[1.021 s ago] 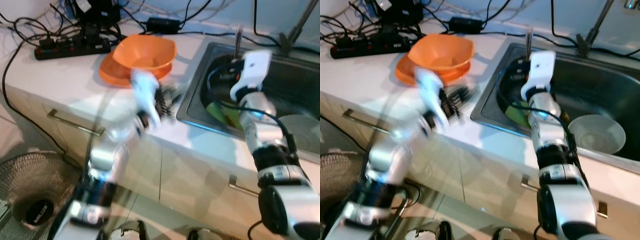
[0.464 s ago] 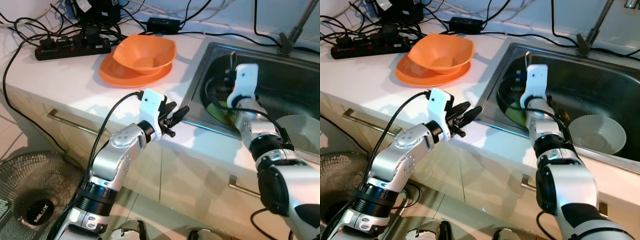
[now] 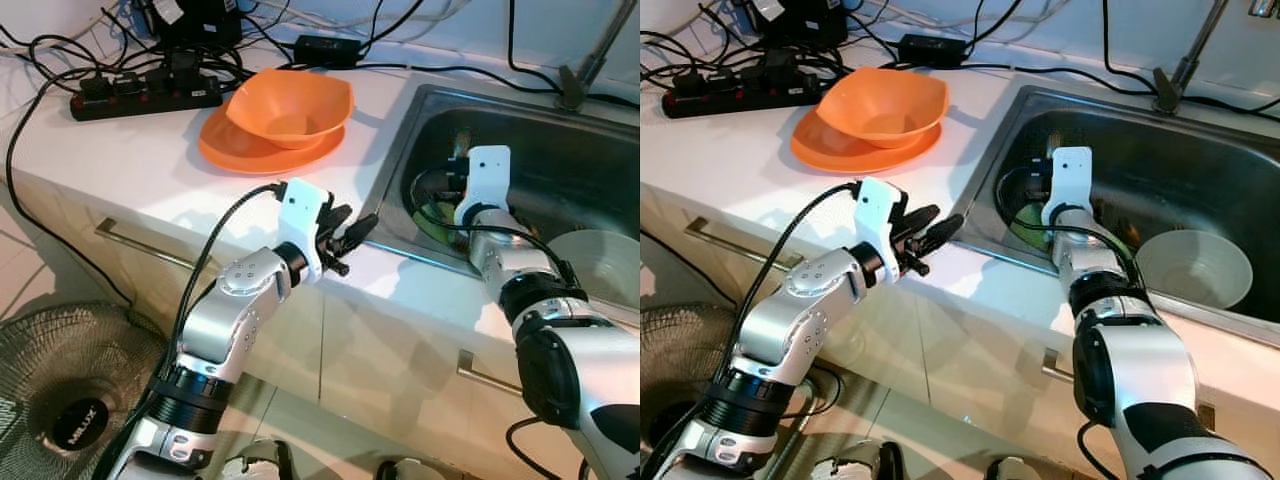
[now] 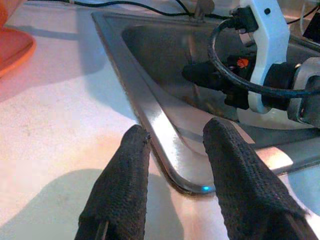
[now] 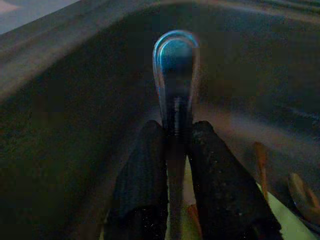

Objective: Kitchen organization

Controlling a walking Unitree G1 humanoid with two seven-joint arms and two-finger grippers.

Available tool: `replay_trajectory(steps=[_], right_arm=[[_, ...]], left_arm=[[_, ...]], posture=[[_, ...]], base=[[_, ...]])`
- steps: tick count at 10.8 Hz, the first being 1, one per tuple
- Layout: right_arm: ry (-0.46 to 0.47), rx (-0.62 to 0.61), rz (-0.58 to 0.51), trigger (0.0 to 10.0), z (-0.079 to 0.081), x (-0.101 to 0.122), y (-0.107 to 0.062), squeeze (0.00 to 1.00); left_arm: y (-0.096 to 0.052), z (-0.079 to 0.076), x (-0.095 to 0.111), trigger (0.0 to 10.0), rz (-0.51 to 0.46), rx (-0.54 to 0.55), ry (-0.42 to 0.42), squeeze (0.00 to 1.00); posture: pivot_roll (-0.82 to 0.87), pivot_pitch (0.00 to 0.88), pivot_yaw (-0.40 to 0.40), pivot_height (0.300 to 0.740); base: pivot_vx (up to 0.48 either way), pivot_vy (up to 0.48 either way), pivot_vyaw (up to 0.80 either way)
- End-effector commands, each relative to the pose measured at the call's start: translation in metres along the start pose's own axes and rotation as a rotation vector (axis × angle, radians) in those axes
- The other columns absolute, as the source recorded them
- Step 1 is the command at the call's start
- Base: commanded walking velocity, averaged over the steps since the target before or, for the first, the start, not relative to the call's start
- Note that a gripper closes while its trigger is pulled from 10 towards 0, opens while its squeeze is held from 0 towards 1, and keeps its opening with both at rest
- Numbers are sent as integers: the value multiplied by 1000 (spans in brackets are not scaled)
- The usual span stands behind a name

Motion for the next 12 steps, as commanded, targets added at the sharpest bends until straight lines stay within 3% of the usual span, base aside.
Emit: replay_trajectory(steps=[1, 2, 3, 4, 7, 9, 12], right_arm=[[10, 8, 0, 10000, 4, 4, 1, 1000], [13, 9, -7, 10000, 4, 6, 2, 1000], [12, 26, -32, 10000, 6, 12, 2, 596], [10, 39, -101, 10000, 9, 23, 3, 0], [13, 81, -266, 10000, 15, 49, 0, 0], [76, 113, -408, 10000, 12, 68, -7, 0], [55, 200, -593, 10000, 18, 73, -36, 0]], left_arm=[[-2, -3, -7, 10000, 31, -8, -8, 0], [-2, -3, -7, 10000, 31, -11, -8, 0], [-2, -3, -7, 10000, 31, -12, -7, 0], [-1, -4, -6, 10000, 19, -6, -5, 0], [1, -6, -5, 10000, 1, 0, -9, 0], [4, -8, 0, 10000, -43, 22, -7, 0], [3, 3, 8, 10000, -109, 125, 32, 0]], posture=[[97, 62, 15, 740], [95, 61, 15, 740], [94, 60, 15, 740], [90, 61, 14, 740], [69, 61, 15, 740], [51, 55, 11, 740], [29, 47, 3, 740]], base=[[0, 0, 0], [0, 0, 0], [0, 0, 0], [0, 0, 0], [0, 0, 0], [0, 0, 0], [0, 0, 0]])
Point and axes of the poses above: a point about 5 cm out from each wrist's last joint towards the gripper, its own y axis pointing out of the wrist towards the gripper, its own x axis along the axis of the wrist's last joint, z = x × y, the point moved 1 cm from there along y, pointing out of the wrist towards the gripper, and after that the axes turned 7 degrees about y, right-handed, at the moved point
